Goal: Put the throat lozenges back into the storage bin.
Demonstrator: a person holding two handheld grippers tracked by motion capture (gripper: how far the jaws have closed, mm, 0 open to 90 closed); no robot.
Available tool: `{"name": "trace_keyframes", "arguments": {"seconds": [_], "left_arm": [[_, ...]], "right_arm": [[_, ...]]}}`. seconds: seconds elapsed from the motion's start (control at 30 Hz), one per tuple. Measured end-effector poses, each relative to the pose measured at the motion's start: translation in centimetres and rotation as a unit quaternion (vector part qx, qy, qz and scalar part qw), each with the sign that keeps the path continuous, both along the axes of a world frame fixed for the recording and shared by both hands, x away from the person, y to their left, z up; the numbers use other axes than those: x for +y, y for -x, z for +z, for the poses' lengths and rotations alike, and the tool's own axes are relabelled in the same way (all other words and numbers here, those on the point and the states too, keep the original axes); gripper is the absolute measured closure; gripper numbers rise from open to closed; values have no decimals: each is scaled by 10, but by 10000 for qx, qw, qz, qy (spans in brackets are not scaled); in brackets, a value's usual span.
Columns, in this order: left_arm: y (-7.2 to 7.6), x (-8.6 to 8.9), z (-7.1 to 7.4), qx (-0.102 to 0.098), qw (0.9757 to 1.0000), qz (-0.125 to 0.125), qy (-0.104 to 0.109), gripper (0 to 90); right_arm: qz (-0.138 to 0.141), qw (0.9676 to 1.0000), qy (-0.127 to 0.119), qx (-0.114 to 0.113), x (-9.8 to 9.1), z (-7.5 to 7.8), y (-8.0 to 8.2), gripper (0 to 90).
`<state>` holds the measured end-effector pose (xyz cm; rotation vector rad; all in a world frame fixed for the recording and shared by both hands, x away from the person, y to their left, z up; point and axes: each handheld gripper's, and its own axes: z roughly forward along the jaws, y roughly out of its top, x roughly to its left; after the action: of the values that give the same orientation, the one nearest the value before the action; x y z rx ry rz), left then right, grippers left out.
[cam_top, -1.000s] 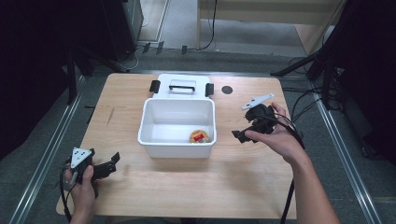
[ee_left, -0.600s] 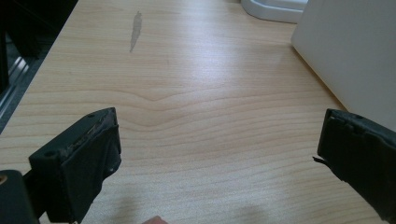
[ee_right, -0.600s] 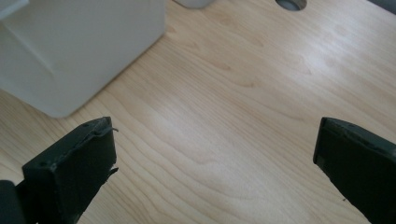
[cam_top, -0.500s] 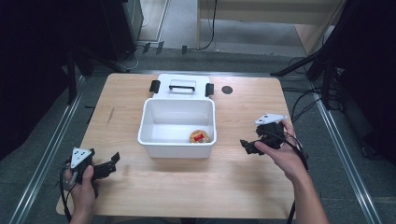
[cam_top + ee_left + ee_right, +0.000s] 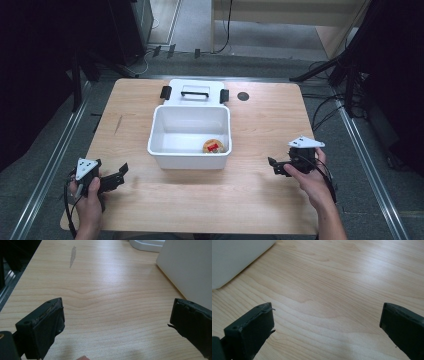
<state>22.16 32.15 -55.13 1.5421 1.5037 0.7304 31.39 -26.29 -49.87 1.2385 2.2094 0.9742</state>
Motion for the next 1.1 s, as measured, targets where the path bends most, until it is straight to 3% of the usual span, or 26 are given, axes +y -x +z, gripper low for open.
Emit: {"name": "trace_keyframes", "arguments": {"seconds": [0.7,1.1], "left_arm": [[0,-1,0,-14,10000,0,-17,0],[0,-1,0,-19,10000,-4,-22,0]], "right_arm": [[-552,9974,-402,-241,-53,-37,44,0],[-754,9948,-536,-436,-72,-38,62,0]]}}
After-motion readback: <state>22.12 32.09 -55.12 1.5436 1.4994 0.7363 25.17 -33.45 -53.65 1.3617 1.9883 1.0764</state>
